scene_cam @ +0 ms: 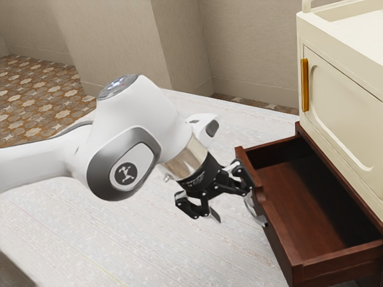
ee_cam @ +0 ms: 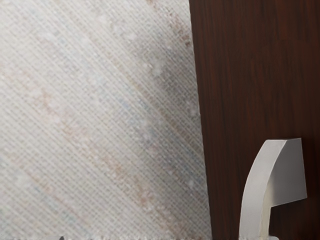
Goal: Pull the drawer handle with one arm to open the drawer
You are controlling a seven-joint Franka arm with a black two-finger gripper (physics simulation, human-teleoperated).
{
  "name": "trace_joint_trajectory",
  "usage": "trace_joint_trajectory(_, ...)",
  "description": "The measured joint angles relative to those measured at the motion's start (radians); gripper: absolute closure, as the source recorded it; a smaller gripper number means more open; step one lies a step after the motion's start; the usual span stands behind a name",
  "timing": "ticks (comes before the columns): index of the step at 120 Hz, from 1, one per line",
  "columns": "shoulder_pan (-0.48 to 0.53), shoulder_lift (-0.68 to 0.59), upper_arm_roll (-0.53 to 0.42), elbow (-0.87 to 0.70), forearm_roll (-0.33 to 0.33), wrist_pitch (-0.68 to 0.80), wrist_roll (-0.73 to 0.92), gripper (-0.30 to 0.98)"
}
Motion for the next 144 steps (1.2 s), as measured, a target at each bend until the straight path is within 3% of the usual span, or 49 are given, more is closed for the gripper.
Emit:
trace_joint_trajectory(98,0.001,-0.165,0.040,-0.141,0.069,-0.006,0.001,0.20)
trace_joint_trajectory(130,0.000,-0.174,0.040,-0.088,0.080,-0.008,0.001,0.18)
trace_joint_trajectory(144,0.002,-0.167,0.051,0.063,0.097,-0.095,-0.001,0.11)
